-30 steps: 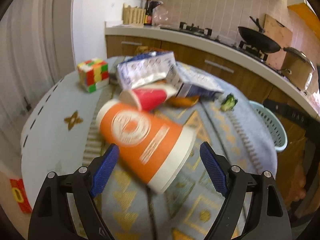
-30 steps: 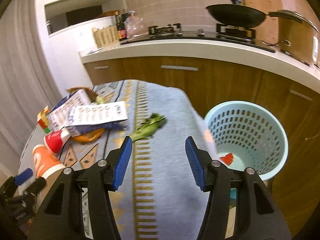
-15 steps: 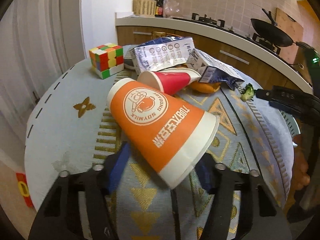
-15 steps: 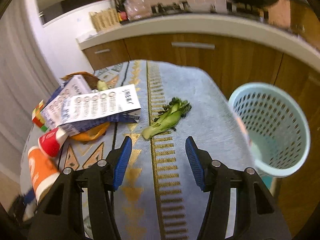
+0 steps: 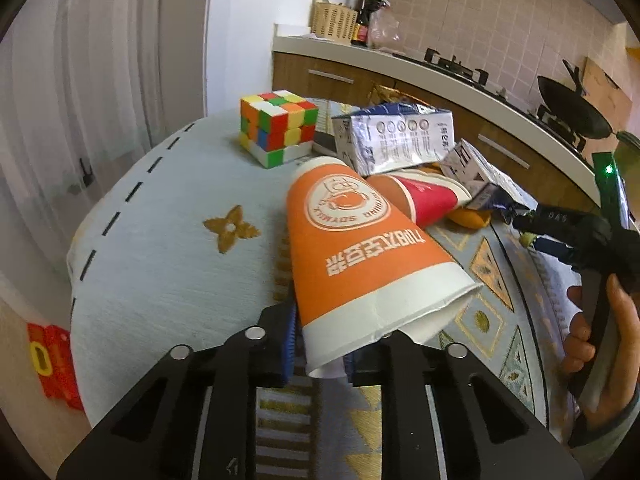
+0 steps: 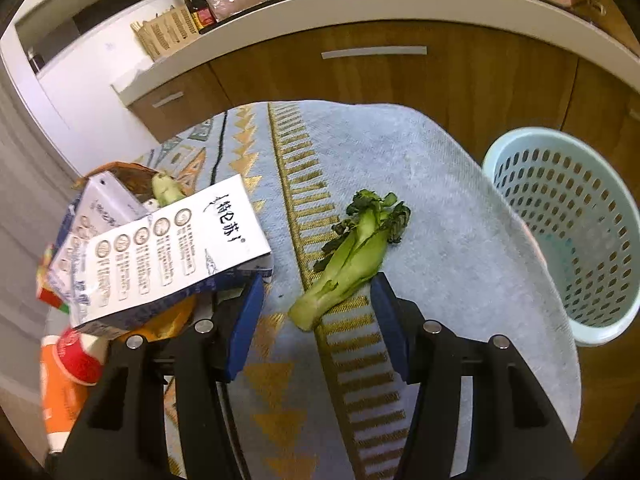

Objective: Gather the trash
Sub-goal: 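Grasp the orange soymilk cup with the left tool while the right tool grasps the vegetable scrap, then move both tools over the blue basket and release the cup and vegetable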

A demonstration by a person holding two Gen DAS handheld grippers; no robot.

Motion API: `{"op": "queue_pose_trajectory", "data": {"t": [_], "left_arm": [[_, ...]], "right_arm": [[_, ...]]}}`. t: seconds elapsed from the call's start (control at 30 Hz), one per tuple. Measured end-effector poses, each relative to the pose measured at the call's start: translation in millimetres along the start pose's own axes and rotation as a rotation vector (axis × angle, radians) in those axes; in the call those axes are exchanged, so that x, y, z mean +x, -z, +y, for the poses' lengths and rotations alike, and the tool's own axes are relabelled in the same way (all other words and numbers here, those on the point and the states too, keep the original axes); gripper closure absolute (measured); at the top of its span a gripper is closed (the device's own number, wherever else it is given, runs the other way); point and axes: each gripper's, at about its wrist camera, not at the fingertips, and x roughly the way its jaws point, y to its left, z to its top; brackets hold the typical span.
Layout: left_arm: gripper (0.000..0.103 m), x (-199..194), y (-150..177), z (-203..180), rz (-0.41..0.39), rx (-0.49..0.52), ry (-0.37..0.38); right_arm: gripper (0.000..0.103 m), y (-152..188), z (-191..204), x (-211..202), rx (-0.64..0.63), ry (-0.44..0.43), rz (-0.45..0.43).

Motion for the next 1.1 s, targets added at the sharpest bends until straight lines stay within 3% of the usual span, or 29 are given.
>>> {"op": "queue_pose_trajectory", "data": {"t": [0.07, 0.1, 0.13, 0.27, 0.43, 0.57, 0.77, 1.1], "left_arm": [[0.09, -1, -2, 1, -0.01, 0.004, 0.005], [0.091, -1, -3, 2, -0.013, 0.005, 0.008], [0.091, 0, -4, 2, -0.014, 0.007, 0.009], [0.095, 1, -6, 7, -0.021, -0.004, 0.009], [0.101, -6, -10, 11, -0.054, -0.023, 0.037], [0.102, -16, -12, 13, -0.088, -0.039, 0.054], [0.102, -38, -19, 12, -0.16, -0.046, 0.085], [0.102, -66, -45, -25, -0.255, 0.019, 0.147]], "right_arm": [[0.055, 1, 3, 1, -0.025, 0.025, -0.003], [0.065, 2, 3, 1, -0.035, 0.045, -0.005], [0.069, 2, 2, 0, -0.042, 0.055, -0.007], [0.081, 5, -11, -5, -0.051, 0.017, 0.001], [0.083, 10, -20, -26, -0.067, -0.027, -0.039], [0.091, 9, -23, -48, -0.078, -0.035, -0.088], [0.091, 4, -28, -77, -0.088, -0.067, -0.149], [0.091, -1, -47, -120, -0.064, -0.106, -0.242]]}}
